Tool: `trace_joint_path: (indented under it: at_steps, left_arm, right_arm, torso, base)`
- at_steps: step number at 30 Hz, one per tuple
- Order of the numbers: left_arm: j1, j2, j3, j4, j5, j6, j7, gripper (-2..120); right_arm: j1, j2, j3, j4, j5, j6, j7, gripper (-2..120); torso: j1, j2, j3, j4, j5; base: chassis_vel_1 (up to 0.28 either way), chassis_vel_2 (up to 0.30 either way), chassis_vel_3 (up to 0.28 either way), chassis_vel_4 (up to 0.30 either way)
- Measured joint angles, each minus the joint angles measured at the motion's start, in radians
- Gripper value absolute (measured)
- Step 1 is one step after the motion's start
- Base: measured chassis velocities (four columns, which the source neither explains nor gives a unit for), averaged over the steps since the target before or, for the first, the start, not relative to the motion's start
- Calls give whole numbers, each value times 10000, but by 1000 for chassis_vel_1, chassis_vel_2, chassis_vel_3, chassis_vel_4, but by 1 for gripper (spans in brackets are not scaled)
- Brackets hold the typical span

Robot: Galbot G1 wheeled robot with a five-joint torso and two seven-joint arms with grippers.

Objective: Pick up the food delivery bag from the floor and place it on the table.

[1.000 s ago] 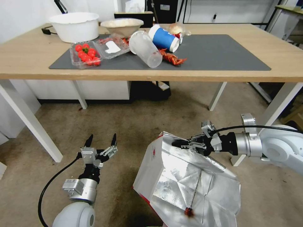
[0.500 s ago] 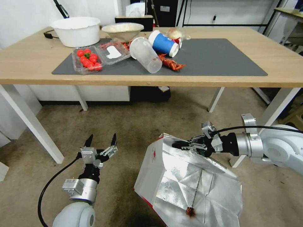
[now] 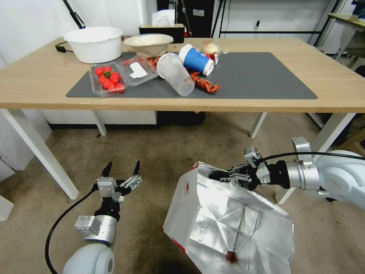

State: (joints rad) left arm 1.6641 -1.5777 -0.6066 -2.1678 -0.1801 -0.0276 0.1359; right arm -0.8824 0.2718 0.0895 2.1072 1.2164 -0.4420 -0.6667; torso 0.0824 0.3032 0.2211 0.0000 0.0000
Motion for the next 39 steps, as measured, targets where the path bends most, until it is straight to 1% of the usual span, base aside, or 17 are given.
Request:
trace_joint_path:
  at_steps: [5, 18, 22, 26, 39]
  left_arm:
    - [2, 0, 7, -5, 0, 0, 0, 97]
    - [-23, -5, 31, -13, 0, 0, 4, 97]
    - [-23, -17, 36, -4, 2, -3, 6, 97]
    - [-20, -22, 39, -3, 4, -5, 7, 97]
    - [-16, -13, 30, -1, 4, -10, 10, 97]
  right_arm:
    - [-7, -20, 6, -11, -1, 12, -14, 0]
    - [-20, -91, 50, -2, 30, 34, -15, 0]
    - [-64, -91, 65, -3, 29, 47, -15, 0]
    - [-68, -84, 71, -3, 27, 53, -15, 0]
    - [-77, -68, 73, 1, -5, 78, -8, 0]
  torso:
    - [81, 215, 136, 2, 0]
    - [218, 691, 473, 0, 0]
    - [284, 901, 619, 0, 1]
    - [328, 1016, 685, -1, 0]
    - [516, 1555, 1040, 0, 0]
  base:
    - [0, 0, 0, 0]
    - [0, 0, 0, 0]
    - [0, 0, 0, 0]
    - [0, 0, 0, 0]
    - [0, 0, 0, 0]
